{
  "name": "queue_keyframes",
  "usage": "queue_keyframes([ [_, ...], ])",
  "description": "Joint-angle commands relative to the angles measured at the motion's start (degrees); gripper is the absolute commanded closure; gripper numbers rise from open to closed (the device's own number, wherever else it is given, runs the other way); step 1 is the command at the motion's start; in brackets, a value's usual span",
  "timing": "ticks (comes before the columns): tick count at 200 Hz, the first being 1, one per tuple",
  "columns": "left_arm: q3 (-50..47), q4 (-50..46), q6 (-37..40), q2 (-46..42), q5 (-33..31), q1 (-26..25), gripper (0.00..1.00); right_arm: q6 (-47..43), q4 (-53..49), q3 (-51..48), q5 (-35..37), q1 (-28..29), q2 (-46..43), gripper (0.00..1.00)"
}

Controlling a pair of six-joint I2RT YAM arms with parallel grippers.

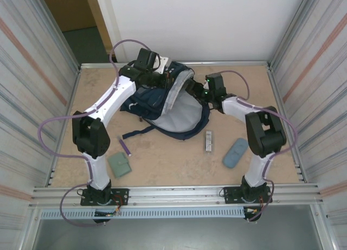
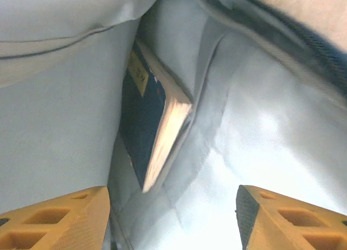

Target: Pack the student bag

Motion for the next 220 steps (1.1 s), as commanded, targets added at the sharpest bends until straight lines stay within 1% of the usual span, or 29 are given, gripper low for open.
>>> queue_keyframes([
  [1,-1.1,3.0,4.2,-2.5,-0.7,-1.5,1.0,-5.6,-1.4,-4.5,-0.1,-1.8,-8.0,0.36],
  [15,-2.3,2.7,5.6,-1.8,-0.6,-2.9,1.0,-8.8,-4.1,-7.5,-0.2,-3.2,-13.2,0.36],
  [17,-2.4,2.7,5.7,-1.7,-0.6,-3.0,0.99,-9.2,-4.6,-7.8,0.0,-3.5,-13.9,0.36],
  [22,-2.8,2.5,5.9,-1.5,-0.7,-3.6,0.94,-10.6,-6.1,-8.6,0.7,-3.9,-16.0,0.36],
  [36,-5.1,2.3,4.7,-1.5,-2.1,-4.4,0.71,-15.2,-11.2,-10.1,3.7,-4.5,-21.3,0.35],
  [43,-6.5,2.7,3.7,-1.8,-2.3,-4.7,0.65,-18.2,-14.1,-10.4,5.1,-4.5,-23.7,0.34],
  [51,-8.1,2.9,2.4,-2.3,-2.3,-4.8,0.62,-20.9,-17.1,-10.4,6.5,-4.4,-26.0,0.33],
  [74,-13.7,1.8,-3.5,-5.7,-6.2,-4.4,0.57,-26.4,-23.6,-10.3,7.3,-3.7,-31.6,0.33],
  [90,-18.8,1.8,-6.7,-9.9,-8.7,-2.9,0.54,-30.1,-26.7,-10.0,8.2,-0.8,-33.5,0.32],
  [104,-24.6,3.8,-10.3,-14.3,-12.5,0.5,0.48,-32.5,-28.2,-9.7,9.6,3.1,-33.3,0.32],
  [114,-28.5,6.1,-13.9,-16.6,-13.4,3.9,0.47,-33.1,-28.9,-9.1,10.3,6.2,-32.3,0.31],
  [128,-32.6,7.4,-20.2,-18.2,-11.9,8.8,0.47,-32.2,-28.9,-8.4,10.7,9.6,-30.2,0.31],
  [143,-37.2,11.9,-23.5,-18.5,-9.2,12.0,0.46,-31.0,-27.6,-8.4,11.0,13.0,-27.9,0.31],
  [156,-39.3,15.8,-23.2,-16.9,-5.9,13.0,0.46,-31.1,-25.9,-8.6,11.7,16.4,-25.9,0.3],
  [170,-38.2,15.0,-23.3,-14.1,-4.7,13.1,0.46,-32.1,-26.9,-7.2,13.2,19.3,-23.1,0.3],
  [184,-37.6,14.2,-24.2,-11.9,-5.5,13.2,0.45,-32.2,-29.2,-5.7,15.1,21.2,-20.3,0.29],
  [197,-38.5,15.9,-25.0,-10.4,-6.1,13.2,0.44,-32.3,-28.8,-6.3,15.4,22.6,-19.2,0.28],
  [220,-41.4,17.3,-28.6,-10.7,-10.1,12.9,0.43,-32.1,-28.7,-7.5,15.8,24.0,-18.1,0.27],
])
